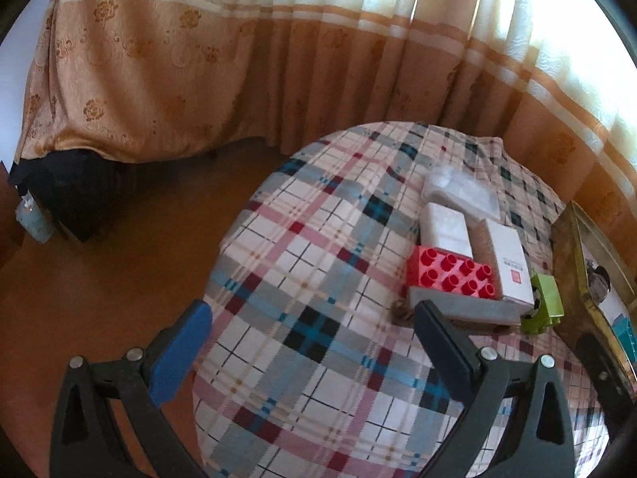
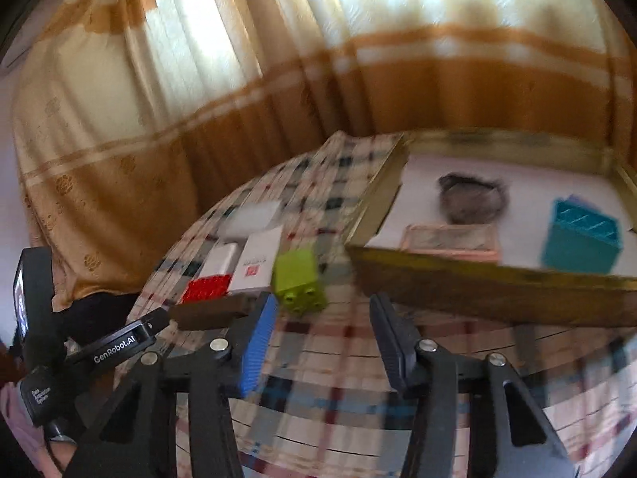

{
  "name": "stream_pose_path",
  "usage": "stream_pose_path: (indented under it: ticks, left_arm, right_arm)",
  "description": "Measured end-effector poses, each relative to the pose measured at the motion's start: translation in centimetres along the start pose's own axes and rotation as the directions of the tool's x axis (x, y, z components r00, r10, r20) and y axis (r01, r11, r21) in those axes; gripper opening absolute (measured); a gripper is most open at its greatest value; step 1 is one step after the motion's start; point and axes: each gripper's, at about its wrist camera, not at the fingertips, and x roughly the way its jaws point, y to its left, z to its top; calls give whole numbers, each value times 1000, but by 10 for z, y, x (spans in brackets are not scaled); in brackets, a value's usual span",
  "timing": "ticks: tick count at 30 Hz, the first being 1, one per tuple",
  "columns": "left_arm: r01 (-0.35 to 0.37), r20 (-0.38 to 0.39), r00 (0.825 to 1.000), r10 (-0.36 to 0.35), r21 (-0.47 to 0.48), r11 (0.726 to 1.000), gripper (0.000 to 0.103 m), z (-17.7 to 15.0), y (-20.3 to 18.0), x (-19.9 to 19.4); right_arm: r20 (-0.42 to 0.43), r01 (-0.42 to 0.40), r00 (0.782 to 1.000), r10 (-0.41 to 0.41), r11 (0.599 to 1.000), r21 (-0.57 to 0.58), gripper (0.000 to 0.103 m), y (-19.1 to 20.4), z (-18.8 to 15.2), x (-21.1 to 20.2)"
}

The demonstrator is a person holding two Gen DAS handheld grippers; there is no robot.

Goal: Organize rigid objects
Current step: 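Grasp the lime green Lego brick with the right gripper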

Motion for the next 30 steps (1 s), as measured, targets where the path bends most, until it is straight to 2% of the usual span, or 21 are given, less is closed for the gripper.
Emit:
stream_pose_path:
  ticks: [3, 13, 15, 18, 24, 27, 30]
  left_arm:
    - [1, 3, 1000, -1, 14, 1000, 102, 0, -2, 0]
    - [13, 0, 1000, -13, 36, 999, 102, 0, -6, 0]
    - [14, 0, 1000, -14, 40, 999, 102, 0, -7, 0]
    - [14, 0, 1000, -14, 41, 999, 102, 0, -6, 0]
    - [10, -6, 1000, -10, 68, 998, 102, -1, -11, 1]
    - [22, -5, 1000, -21, 74, 997, 102, -2, -12, 1]
    - [40, -8, 999, -39, 83, 996, 102, -2, -13, 1]
  right_arm:
    - [-64, -16, 998, 16, 1000, 4, 52, 6, 1, 17]
    - [-163, 2, 987, 3, 999, 33, 52, 7, 14, 54]
    - [-153, 3, 988, 4, 999, 46, 52, 6, 16, 56]
    - [-133, 37, 990, -35, 999, 7, 52, 6, 20, 61]
    - [-134, 46, 990, -52, 998, -46, 52, 13, 22, 70]
    - [-146, 32, 988, -42, 997, -73, 37, 15, 22, 70]
    - [-170, -6, 985, -7, 997, -72, 34, 12, 18, 67]
